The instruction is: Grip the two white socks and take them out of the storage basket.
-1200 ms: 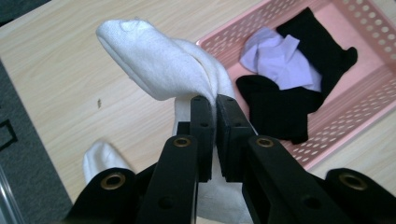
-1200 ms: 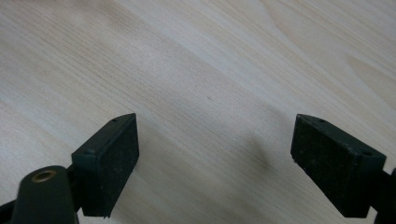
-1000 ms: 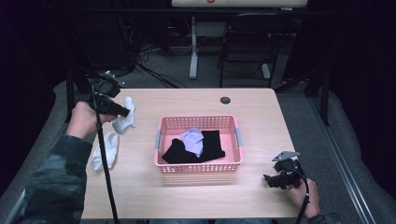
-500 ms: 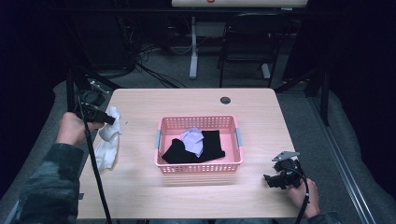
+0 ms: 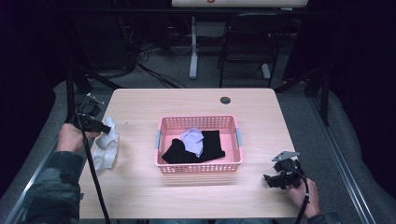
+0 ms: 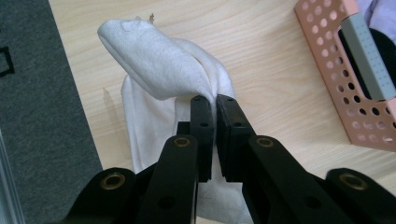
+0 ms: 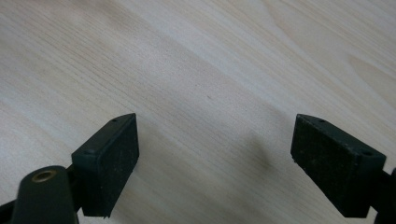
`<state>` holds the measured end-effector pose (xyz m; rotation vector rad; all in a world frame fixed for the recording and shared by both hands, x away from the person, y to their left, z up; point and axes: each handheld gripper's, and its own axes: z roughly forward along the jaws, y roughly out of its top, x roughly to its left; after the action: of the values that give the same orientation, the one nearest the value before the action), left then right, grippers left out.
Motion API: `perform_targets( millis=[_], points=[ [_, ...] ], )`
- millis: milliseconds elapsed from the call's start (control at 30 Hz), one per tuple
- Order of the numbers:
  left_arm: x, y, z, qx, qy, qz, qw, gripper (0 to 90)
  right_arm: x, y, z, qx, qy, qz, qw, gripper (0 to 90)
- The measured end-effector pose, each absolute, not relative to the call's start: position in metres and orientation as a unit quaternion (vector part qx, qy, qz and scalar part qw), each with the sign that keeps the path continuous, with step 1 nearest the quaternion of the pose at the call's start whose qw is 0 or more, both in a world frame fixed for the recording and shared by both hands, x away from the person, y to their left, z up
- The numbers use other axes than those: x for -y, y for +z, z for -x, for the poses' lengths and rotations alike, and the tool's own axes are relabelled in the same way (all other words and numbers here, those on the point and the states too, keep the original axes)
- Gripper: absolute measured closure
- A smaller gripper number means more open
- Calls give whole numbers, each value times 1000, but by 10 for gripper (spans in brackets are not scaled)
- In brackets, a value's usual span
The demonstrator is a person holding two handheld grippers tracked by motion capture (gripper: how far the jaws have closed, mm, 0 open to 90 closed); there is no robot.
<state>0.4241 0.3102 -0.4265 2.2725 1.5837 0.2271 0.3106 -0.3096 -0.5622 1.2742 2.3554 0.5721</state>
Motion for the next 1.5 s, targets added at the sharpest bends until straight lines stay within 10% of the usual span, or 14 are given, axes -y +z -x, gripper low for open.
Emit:
perform_targets(
  millis=[567, 1067, 1500],
  points=[
    [-312, -476, -430, -572, 52, -804, 154, 833, 309, -562, -311, -844, 205, -455, 199, 145],
    [-315, -457, -413, -588, 70, -785, 180, 256, 310, -562, -311, -843, 206, -455, 198, 145],
    [-288, -424, -353, -546, 125, -800, 217, 103, 310, -562, -311, -843, 204, -456, 200, 145]
  ],
)
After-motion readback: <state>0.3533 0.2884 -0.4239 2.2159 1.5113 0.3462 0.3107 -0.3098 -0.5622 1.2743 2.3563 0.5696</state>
